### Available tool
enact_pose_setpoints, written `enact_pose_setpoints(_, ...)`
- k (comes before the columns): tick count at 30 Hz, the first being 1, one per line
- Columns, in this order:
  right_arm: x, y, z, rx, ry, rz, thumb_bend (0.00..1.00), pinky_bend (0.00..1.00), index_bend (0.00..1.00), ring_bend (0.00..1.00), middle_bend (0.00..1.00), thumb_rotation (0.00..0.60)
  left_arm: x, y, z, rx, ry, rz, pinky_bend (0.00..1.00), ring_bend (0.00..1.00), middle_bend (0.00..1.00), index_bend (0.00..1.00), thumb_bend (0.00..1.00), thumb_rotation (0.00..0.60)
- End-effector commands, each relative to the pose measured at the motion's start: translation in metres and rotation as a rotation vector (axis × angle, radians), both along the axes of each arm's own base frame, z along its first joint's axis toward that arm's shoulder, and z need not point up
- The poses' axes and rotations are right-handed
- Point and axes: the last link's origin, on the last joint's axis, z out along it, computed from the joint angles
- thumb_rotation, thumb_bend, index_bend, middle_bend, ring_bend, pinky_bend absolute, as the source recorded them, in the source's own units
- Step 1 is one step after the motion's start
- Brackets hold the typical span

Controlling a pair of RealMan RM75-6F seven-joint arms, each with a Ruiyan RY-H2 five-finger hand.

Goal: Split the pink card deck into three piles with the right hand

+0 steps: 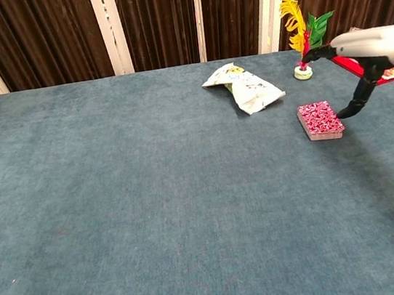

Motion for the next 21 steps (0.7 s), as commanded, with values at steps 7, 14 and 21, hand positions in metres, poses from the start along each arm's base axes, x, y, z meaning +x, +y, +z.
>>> enact_pose_setpoints(7, -0.009, -0.014, -0.026, 0.049, 0.055, -0.043, 0.22, 0.0, 0.01, 0.0, 0.08, 0.6, -0.003, 0.003, 0.0, -0.024, -0.015, 0.028, 0.0, 0.0, 0.0, 0.0, 0.02, 0.6)
enact_pose_setpoints(14, -0.01, -0.018, -0.039, 0.069, 0.078, -0.053, 0.22, 0.0, 0.01, 0.0, 0.08, 0.6, -0.005, 0.004, -0.001, -0.037, -0.018, 0.04, 0.0, 0.0, 0.0, 0.0, 0.02, 0.6)
enact_pose_setpoints(21, -0.009, -0.021, -0.047, 0.075, 0.089, -0.061, 0.22, 0.0, 0.02, 0.0, 0.08, 0.6, -0.006, 0.005, -0.001, -0.047, -0.023, 0.054, 0.0, 0.0, 0.0, 0.0, 0.02, 0.6)
